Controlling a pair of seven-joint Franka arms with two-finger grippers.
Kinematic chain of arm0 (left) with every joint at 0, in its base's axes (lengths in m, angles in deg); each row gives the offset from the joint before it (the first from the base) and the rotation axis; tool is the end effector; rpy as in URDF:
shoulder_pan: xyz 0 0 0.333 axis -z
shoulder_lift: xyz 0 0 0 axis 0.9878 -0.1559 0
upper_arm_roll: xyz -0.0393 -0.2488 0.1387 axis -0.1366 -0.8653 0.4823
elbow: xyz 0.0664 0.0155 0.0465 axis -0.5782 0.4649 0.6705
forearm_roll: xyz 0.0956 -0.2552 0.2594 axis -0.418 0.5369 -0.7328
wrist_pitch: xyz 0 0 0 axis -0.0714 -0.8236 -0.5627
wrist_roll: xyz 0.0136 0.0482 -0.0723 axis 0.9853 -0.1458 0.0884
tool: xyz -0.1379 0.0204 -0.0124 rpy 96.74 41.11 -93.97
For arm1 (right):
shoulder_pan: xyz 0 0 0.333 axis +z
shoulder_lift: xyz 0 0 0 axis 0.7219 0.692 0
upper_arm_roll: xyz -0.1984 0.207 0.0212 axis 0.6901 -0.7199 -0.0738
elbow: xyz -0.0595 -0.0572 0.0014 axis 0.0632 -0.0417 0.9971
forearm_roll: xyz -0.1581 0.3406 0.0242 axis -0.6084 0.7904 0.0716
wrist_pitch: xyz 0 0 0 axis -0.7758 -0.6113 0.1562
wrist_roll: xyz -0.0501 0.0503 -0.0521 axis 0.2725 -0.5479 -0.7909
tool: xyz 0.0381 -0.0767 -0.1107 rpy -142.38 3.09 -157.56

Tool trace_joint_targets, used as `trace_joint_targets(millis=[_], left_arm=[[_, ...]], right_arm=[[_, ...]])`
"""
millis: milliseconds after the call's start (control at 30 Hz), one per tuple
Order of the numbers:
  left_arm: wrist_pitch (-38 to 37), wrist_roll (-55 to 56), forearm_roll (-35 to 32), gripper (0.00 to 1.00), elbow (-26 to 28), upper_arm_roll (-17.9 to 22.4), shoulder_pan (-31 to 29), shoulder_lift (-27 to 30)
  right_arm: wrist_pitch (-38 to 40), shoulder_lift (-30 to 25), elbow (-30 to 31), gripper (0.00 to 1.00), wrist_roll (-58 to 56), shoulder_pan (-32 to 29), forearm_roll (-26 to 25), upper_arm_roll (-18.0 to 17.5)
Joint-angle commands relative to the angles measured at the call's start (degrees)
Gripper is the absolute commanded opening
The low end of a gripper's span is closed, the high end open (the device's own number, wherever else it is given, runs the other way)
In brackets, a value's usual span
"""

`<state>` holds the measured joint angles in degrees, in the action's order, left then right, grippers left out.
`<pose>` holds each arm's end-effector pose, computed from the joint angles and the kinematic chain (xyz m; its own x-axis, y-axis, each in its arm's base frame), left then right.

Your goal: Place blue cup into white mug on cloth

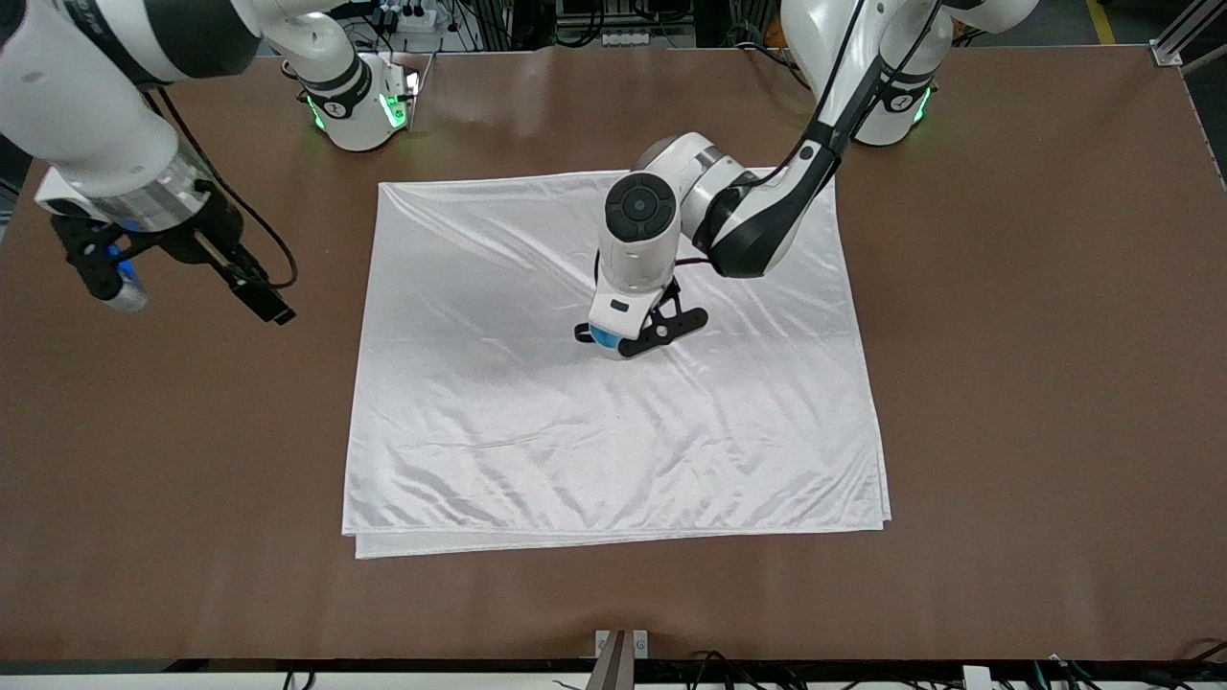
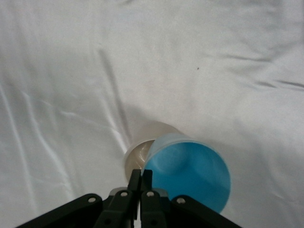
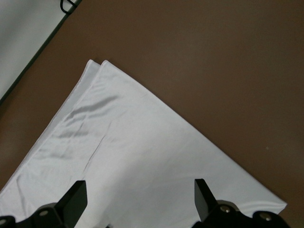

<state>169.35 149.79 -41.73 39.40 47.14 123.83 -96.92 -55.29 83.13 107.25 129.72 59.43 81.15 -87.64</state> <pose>0.4791 -0.4873 0.2907 0.9206 0.3829 -0.0771 0.3828 -0.9237 -0.0154 0.5355 0.1092 0.5217 0.6719 -0.7373 0.0699 -0.7332 -0.6755 -0.0783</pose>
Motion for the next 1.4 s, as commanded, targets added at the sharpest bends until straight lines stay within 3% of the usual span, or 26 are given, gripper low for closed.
trace_joint_targets(millis=[0,433,667,867,1367], left_arm=[[-0.1,1.6,1.3,0.0,-0.8,0.7,0.8,-0.7],[-1.3,1.7,1.4,0.0,-0.5,0.4,1.2,0.1],[-4.4,1.9,1.4,0.0,-0.5,0.2,1.2,0.6],[-8.5,1.2,1.3,0.0,-0.4,-0.5,1.2,1.3],[-5.1,0.9,1.3,0.0,-0.6,-0.4,0.7,0.0]], right_arm=[[2.3,-3.8,1.6,1.0,-9.8,-4.6,-0.7,-0.8],[10.5,-3.7,-4.7,1.0,-32.3,-12.5,-0.2,-0.5],[10.9,-3.1,-7.7,1.0,-44.2,-16.9,-0.4,-0.6],[15.3,-2.8,-10.0,1.0,-47.0,-17.0,-0.6,-0.7],[18.1,-1.2,-11.1,1.0,-50.1,-16.9,-0.9,-1.0]])
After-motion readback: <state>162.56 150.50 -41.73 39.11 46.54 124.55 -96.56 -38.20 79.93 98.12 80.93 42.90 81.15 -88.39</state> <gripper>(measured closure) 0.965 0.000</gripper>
